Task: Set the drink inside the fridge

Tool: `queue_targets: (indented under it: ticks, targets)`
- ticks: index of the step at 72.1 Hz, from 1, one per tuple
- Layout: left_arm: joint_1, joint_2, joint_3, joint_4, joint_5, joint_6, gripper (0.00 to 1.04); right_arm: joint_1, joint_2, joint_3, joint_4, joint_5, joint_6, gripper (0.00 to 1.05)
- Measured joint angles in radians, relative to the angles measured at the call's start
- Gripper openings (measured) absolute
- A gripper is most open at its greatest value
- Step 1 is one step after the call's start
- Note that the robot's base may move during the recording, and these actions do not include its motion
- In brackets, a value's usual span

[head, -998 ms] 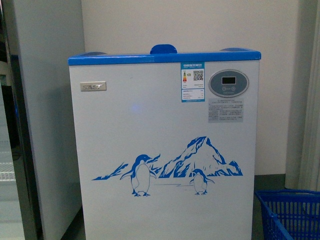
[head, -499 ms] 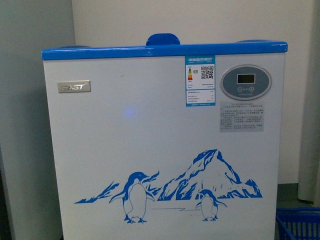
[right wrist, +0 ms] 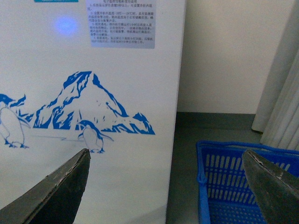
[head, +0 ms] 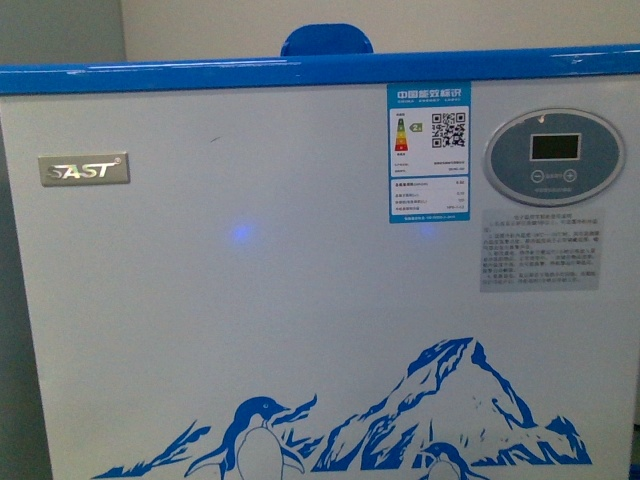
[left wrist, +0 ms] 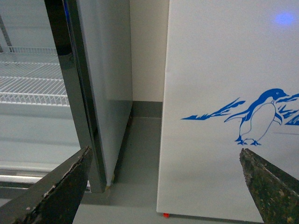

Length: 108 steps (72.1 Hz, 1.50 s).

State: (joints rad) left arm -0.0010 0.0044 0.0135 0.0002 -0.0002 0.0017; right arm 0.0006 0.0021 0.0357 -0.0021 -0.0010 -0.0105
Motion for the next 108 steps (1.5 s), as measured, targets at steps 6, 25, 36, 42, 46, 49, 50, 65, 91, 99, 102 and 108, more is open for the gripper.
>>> queue_targets:
  ticks: [6,25,36,42,46,49,50,65,91,99,102,108]
  targets:
    - [0.000,0.000,0.000,0.000,0.000,0.000,0.97,0.000,0.000,0.000,0.000,0.000,0.000,0.98]
    - [0.000,0.000,0.000,0.000,0.000,0.000,0.97,0.000,0.000,0.000,0.000,0.002,0.000,0.98]
    - [0.000,0.000,0.000,0.000,0.000,0.000,0.97,0.078,0.051,0.013,-0.034,0.249,0.041,0.98]
    - [0.000,0.000,0.000,0.000,-0.001,0.000,0.97,0.124,0.140,0.030,-0.097,0.530,0.085,0.98]
    - [0.000,0.000,0.000,0.000,0.002,0.000,0.97,0.084,0.176,0.040,-0.142,0.603,0.103,0.98]
    - [0.000,0.000,0.000,0.000,0.000,0.000,0.97,0.008,0.207,0.058,-0.177,0.590,0.116,0.98]
    - [0.000,0.000,0.000,0.000,0.000,0.000,0.97,-0.015,0.214,0.064,-0.182,0.576,0.118,0.98]
    - [0.000,0.000,0.000,0.000,0.000,0.000,0.97,-0.565,0.461,0.164,-0.101,0.122,0.109,0.98]
    - [0.000,0.000,0.000,0.000,0.000,0.000,0.97,-0.946,1.243,0.318,0.259,-0.241,-0.084,0.98]
    - [0.000,0.000,0.000,0.000,0.000,0.000,0.97,-0.925,1.430,0.383,0.290,-0.239,-0.128,0.98]
    - [0.000,0.000,0.000,0.000,0.000,0.000,0.97,-0.912,1.488,0.404,0.299,-0.231,-0.138,0.98]
    - [0.000,0.000,0.000,0.000,0.000,0.000,0.97,-0.878,1.598,0.439,0.328,-0.207,-0.142,0.98]
